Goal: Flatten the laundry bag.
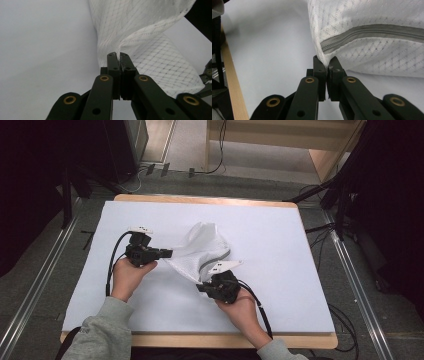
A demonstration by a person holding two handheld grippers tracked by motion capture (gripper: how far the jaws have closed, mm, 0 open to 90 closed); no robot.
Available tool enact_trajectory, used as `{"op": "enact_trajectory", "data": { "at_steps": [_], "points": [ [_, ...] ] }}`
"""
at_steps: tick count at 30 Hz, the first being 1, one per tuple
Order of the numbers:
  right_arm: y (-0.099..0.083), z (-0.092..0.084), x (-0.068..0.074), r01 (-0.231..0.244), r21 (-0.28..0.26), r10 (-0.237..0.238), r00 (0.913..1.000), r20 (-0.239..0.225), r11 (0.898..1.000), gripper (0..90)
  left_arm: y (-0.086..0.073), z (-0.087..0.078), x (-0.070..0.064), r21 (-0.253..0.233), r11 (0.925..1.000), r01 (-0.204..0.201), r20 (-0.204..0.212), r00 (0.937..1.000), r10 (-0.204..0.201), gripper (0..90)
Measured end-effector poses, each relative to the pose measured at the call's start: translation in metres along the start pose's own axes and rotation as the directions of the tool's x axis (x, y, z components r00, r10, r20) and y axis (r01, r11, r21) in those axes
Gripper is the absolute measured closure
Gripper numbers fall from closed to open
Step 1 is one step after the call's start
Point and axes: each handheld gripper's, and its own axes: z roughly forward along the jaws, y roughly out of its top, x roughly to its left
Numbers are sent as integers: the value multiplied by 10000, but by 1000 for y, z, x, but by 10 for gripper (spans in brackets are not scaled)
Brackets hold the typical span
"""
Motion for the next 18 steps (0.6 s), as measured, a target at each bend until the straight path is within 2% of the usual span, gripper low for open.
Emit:
{"op": "enact_trajectory", "data": {
  "at_steps": [1, 3, 8, 12, 18],
  "points": [
    [0, 1, 0, 51, 9, -51, 10000, -43, 10000, 889, -4, -1, 5, 57, 9997, 219, 61, 9997, -219, 899],
    [1, 2, 0, -16, 43, 17, 10000, -78, 10000, 889, -6, -2, 7, 103, 9996, 276, 24, 9996, -276, 898],
    [3, 9, 2, 19, 187, -12, 9993, -367, 9998, 890, -16, -6, 18, 189, 9973, 715, -144, 9974, -713, 898],
    [6, 18, 8, 208, 411, -182, 9979, -614, 9989, 890, -24, -11, 26, 164, 9932, 1153, -256, 9931, -1148, 897],
    [8, 27, 13, 400, 590, -351, 9961, -810, 9975, 891, -35, -19, 36, 165, 9889, 1480, -489, 9879, -1470, 897]
  ]
}}
